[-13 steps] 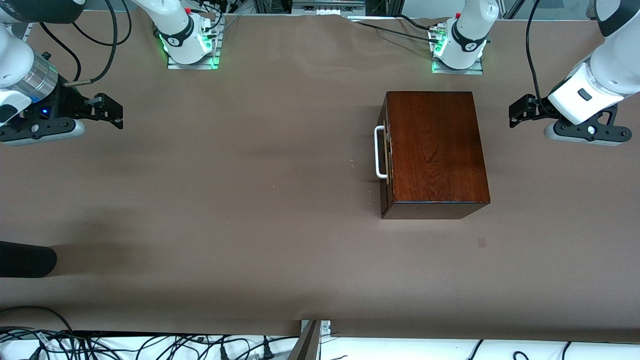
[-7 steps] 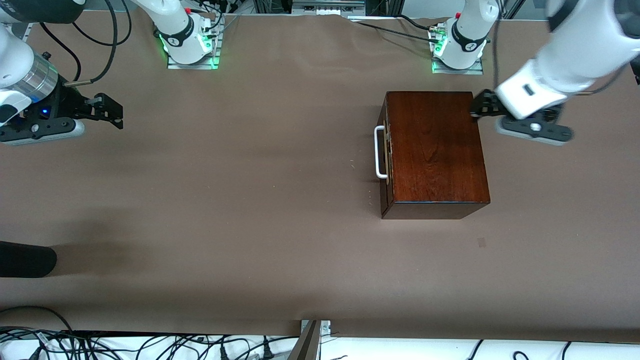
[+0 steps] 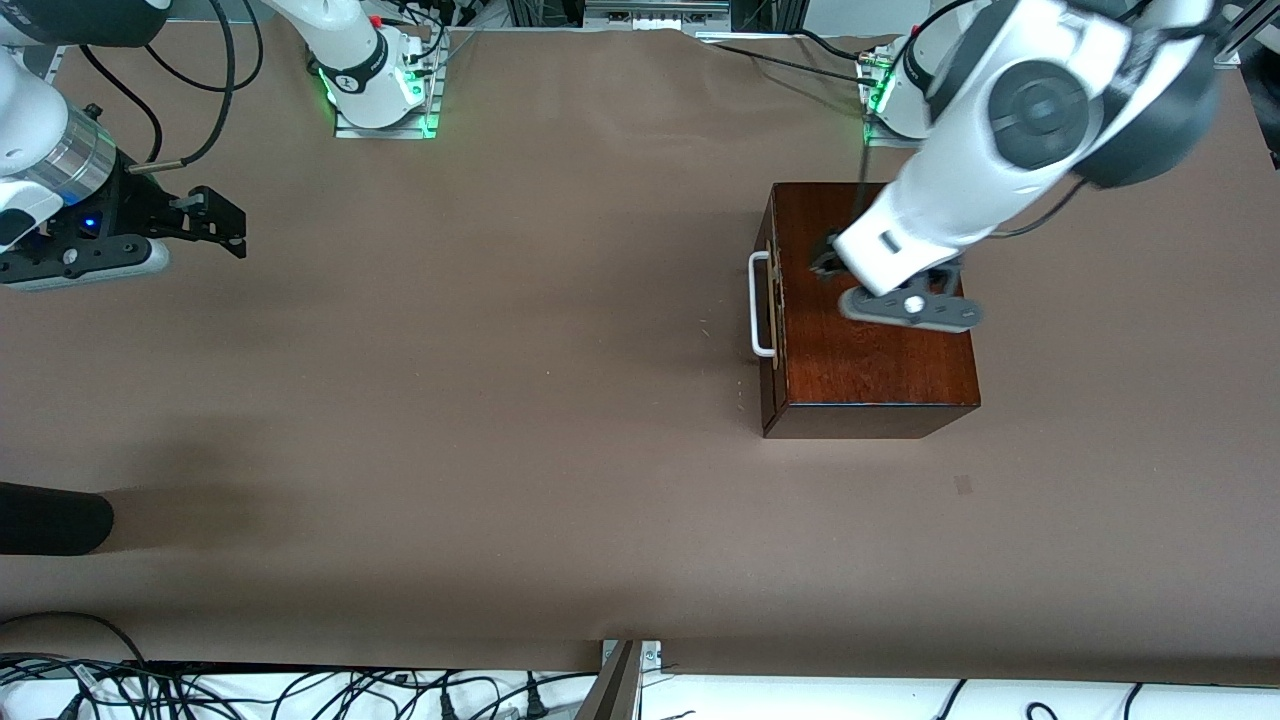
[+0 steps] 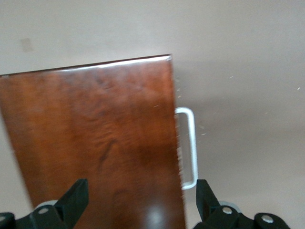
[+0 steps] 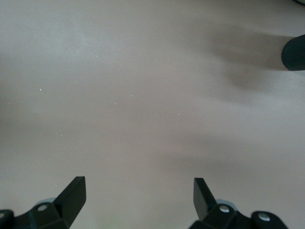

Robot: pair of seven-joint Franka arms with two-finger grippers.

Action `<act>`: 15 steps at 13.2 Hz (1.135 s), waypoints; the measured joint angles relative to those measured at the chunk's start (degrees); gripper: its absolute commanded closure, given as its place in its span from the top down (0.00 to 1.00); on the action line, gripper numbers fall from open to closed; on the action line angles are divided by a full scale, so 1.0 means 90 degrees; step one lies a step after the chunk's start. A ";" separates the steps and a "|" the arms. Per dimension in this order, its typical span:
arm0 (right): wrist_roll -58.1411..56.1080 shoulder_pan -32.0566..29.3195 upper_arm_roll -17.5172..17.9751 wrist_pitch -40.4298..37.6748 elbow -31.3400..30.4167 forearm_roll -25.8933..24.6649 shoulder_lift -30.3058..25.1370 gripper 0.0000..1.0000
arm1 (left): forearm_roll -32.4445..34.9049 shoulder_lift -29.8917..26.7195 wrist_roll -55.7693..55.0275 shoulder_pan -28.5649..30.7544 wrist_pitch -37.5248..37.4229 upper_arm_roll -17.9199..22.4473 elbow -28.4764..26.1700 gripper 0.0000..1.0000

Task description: Open drawer, take yellow block, close drawer

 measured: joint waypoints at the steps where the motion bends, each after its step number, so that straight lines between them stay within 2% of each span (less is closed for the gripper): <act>1: 0.0000 0.0000 0.0000 0.0000 0.0000 0.0000 0.0000 1.00 | 0.0000 0.0158 -0.0231 -0.0196 0.0139 -0.0008 0.0022 1.00; 3: 0.0000 0.0000 0.0000 0.0001 0.0000 0.0000 0.0000 1.00 | 0.0049 0.0443 -0.0624 -0.0621 0.0228 -0.0017 0.0027 1.00; 8: 0.0000 0.0000 0.0000 0.0001 0.0000 0.0000 0.0000 1.00 | 0.1166 0.1237 -0.1515 -0.1529 0.0240 -0.0017 0.0024 1.00; 11: 0.0000 0.0000 0.0000 0.0001 0.0000 0.0000 0.0000 1.00 | 0.1412 0.1598 -0.1727 -0.1678 0.0237 -0.0015 -0.0016 1.00; 15: 0.0000 0.0000 0.0000 0.0002 0.0000 0.0000 0.0000 1.00 | 0.1555 0.1688 -0.1755 -0.1677 0.0440 0.0016 -0.0287 1.00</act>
